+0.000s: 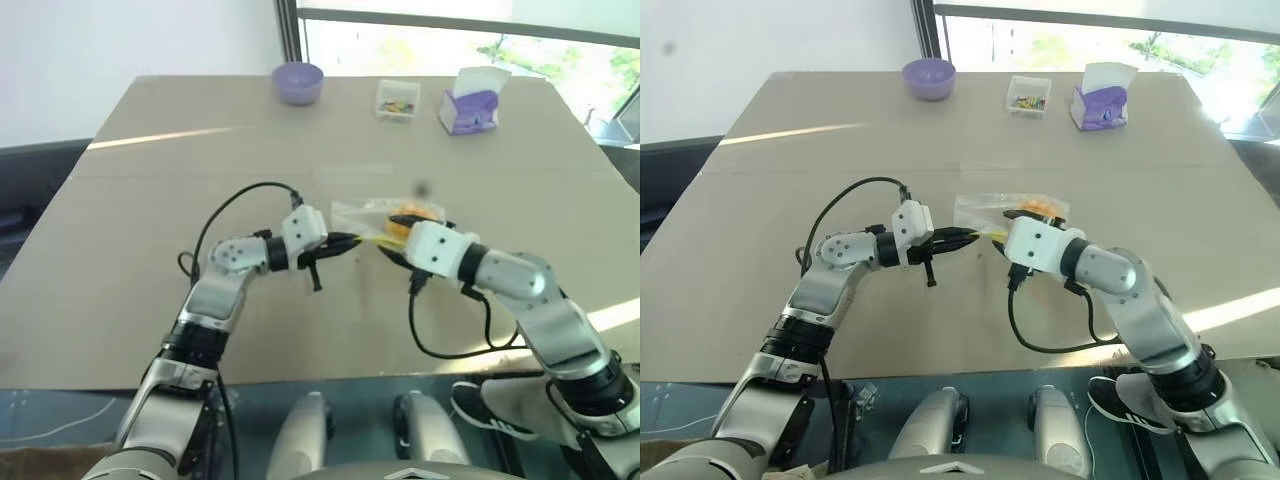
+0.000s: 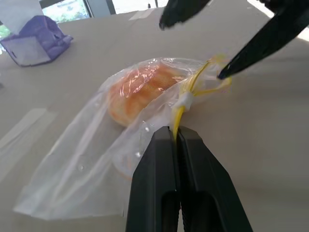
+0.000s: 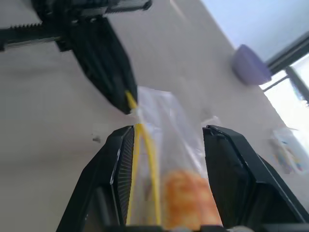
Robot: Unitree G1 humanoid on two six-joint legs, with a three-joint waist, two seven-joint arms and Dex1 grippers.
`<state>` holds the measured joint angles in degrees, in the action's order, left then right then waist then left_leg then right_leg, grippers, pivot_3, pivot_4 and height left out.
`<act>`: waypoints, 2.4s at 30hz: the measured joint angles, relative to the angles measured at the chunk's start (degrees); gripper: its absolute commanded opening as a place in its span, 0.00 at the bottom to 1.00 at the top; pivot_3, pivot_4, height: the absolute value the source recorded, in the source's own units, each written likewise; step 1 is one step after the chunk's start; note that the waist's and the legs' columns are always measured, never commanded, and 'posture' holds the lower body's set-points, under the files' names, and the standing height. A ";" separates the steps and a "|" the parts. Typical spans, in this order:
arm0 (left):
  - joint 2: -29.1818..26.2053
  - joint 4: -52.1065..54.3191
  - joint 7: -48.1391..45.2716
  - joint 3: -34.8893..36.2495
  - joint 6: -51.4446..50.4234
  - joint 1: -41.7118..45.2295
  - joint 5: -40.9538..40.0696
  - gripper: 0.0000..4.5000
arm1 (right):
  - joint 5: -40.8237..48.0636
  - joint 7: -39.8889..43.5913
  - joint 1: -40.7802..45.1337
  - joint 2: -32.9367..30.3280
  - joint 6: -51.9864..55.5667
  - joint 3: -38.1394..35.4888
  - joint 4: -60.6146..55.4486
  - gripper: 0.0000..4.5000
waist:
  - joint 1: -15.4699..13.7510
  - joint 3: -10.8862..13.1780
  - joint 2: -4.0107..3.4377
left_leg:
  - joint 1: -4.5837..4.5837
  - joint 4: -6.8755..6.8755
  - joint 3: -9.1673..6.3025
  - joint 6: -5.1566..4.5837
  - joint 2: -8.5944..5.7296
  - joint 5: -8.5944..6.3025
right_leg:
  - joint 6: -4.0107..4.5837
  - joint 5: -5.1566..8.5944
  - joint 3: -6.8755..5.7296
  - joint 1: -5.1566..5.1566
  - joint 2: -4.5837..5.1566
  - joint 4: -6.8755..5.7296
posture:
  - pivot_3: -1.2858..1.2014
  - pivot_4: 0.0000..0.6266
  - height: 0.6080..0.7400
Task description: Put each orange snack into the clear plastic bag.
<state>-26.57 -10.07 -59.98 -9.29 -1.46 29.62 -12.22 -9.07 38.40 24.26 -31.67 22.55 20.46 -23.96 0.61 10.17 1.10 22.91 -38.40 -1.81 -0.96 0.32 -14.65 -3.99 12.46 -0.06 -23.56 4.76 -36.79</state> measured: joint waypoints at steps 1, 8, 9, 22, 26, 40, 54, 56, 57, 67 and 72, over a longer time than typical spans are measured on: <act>-0.01 0.44 -0.03 0.03 -0.98 0.08 -0.50 0.00 | -0.67 0.00 0.51 0.01 -0.49 0.43 0.61 0.37 | 0.00 0.00 0.00 | 0.01 0.00 0.01 0.00 -0.04 0.00 | -0.01 0.00 0.00 0.00 0.05 0.02 | 0.52 0.24 0.98; 0.02 1.75 0.22 0.29 -5.26 1.14 -1.58 0.00 | -4.26 -0.05 2.20 1.86 -4.10 2.78 4.33 0.37 | 0.14 0.00 0.00 | -0.05 0.04 -0.06 0.00 0.03 0.00 | -0.01 0.01 -0.04 0.00 -0.05 -0.04 | 0.52 0.24 0.98; 0.02 1.79 0.23 0.29 -5.43 1.19 -1.58 0.00 | -4.33 -0.05 2.21 1.91 -4.13 2.84 4.35 0.37 | 0.15 0.00 0.00 | -0.05 0.04 -0.06 0.00 0.03 0.00 | -0.01 0.01 -0.04 0.00 -0.05 -0.05 | 0.52 0.24 0.98; 0.12 2.15 1.30 0.82 -10.18 2.54 -2.67 0.00 | -4.59 0.46 2.54 4.60 -4.13 2.21 5.03 0.37 | 0.16 0.00 0.00 | -0.05 0.03 -0.06 0.00 0.03 0.00 | -0.01 0.00 -0.04 0.00 -0.05 -0.06 | 0.52 0.24 0.98; 0.19 2.15 1.59 0.80 -10.32 2.94 -2.57 0.00 | -2.42 1.33 2.70 5.55 -1.31 0.59 4.63 0.37 | 0.16 0.00 0.00 | -0.05 0.04 -0.05 0.00 0.03 0.00 | -0.01 0.00 -0.04 0.00 -0.05 -0.05 | 0.52 0.24 0.98; 0.65 2.15 1.74 0.30 -10.42 3.21 -2.01 0.00 | 1.84 2.12 3.05 6.19 7.28 -1.85 1.46 0.37 | 0.15 0.00 0.00 | -0.05 0.04 -0.06 0.00 0.03 0.00 | -0.01 0.00 -0.03 0.00 -0.05 -0.05 | 0.52 0.24 0.98; 0.93 2.63 2.32 0.34 -11.79 3.21 -2.07 0.00 | 1.84 1.08 3.05 6.67 7.19 -1.01 1.50 0.01 | 0.16 0.00 0.00 | -0.05 0.04 -0.06 0.00 0.03 0.00 | -0.01 0.00 -0.03 0.00 -0.05 -0.05 | 0.52 0.24 0.98; 0.90 2.70 2.36 0.35 -11.92 3.20 -2.07 0.00 | 1.82 1.03 3.05 6.73 7.13 -1.01 1.50 0.01 | 0.16 0.00 0.00 | -0.05 0.04 -0.06 0.00 0.03 0.00 | -0.01 0.00 -0.04 0.00 -0.04 -0.05 | 0.52 0.24 0.98; 0.90 2.70 2.36 0.35 -11.96 3.20 -2.07 0.00 | 1.80 1.01 3.05 6.75 7.11 -1.00 1.50 0.01 | 0.16 0.00 0.00 | -0.05 0.04 -0.06 0.00 0.03 0.00 | -0.01 0.00 -0.04 0.00 -0.05 -0.05 | 0.52 0.24 0.98; 0.95 2.85 2.66 0.35 -12.21 3.20 -2.54 0.00 | 0.51 0.46 3.05 6.96 6.46 -0.53 2.06 0.26 | 0.16 0.00 0.00 | -0.05 0.04 -0.06 0.00 0.03 0.00 | -0.01 0.00 -0.04 0.00 -0.05 -0.05 | 0.52 0.24 0.98; 0.95 2.90 2.74 0.35 -12.21 3.20 -2.60 0.00 | 0.35 0.14 3.05 7.17 6.02 -0.48 2.10 0.26 | 0.16 0.00 0.00 | -0.05 0.04 -0.06 0.00 0.03 0.00 | -0.01 0.00 -0.04 0.00 -0.05 -0.05 | 0.52 0.24 0.98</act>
<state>-25.62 -7.17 -57.24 -8.94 -13.66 32.82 -14.82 -8.72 38.54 27.32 -24.49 28.57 19.98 -21.86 0.77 10.18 1.09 22.86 -38.36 -1.87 -0.96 0.34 -14.65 -4.00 12.46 -0.10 -23.57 4.71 -36.84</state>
